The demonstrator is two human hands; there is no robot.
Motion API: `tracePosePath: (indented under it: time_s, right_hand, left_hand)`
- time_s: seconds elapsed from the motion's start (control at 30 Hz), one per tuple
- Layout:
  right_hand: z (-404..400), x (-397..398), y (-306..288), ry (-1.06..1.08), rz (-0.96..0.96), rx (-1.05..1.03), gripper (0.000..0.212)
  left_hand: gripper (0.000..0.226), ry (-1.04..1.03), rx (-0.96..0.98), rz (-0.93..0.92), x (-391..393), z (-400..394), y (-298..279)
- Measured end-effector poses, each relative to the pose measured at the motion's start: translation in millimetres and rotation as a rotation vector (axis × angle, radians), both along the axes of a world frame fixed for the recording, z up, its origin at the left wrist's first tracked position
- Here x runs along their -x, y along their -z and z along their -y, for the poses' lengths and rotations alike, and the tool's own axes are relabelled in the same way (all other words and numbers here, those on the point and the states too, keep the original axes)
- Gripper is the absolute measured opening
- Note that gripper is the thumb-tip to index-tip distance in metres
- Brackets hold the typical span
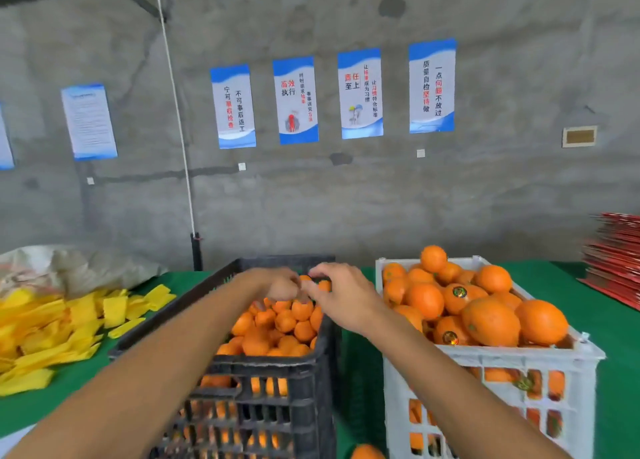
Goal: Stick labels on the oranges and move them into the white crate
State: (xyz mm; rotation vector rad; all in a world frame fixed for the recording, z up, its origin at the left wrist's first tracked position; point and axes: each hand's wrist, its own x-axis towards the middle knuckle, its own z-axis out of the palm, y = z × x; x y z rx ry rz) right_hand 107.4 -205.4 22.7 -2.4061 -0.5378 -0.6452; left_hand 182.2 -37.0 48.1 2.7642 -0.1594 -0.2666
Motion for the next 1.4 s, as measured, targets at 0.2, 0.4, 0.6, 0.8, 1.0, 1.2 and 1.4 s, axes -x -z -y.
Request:
tracePosePath:
  time_s: [0.2,0.4,0.6,0.8,1.0,1.2,1.4]
  right_hand:
    - [-80.1,-28.6,23.2,-0.082,-0.278,0.223,0.036]
    - [-89.4,-43.8,33.8,-0.049,-0.3,0.445,0.025]
    - [-87.1,-42.2,32.3,-0.085,-0.301,0.381,0.017]
    - [-86.3,-41.3,29.7,-0.051,-0.331,0.373,0.019]
    - [-88.6,-33.1,24.0,0.103,-0.209,0.432,0.072]
    - [-61.2,35.2,12.9,0.07,0.363,0.045,0.058]
    - [10.3,124.7,65.1,-0.195,0.389,-0.433,0.074]
  left_hand:
    - [0.04,-0.112,-0.224,-0.266,-27.5,-75.2,26.4]
    - [0.104,-0.287,-0.451,-0.594,-77.7,-116.8,88.0]
    - [0.097,-0.098,-0.329,-0.503,-117.4,-97.7,99.7]
    - [0.063,0.077,-0.319,-0.434,-117.2,-84.7,114.9]
    - [0.041,0.114,0.073,-0.039,-48.3,-48.7,30.3]
    - [0.027,0.117,0.252,0.45,85.4,-10.8,-23.1]
    - [0.058,0.318,0.806,0.481,209.4,6.6,27.0]
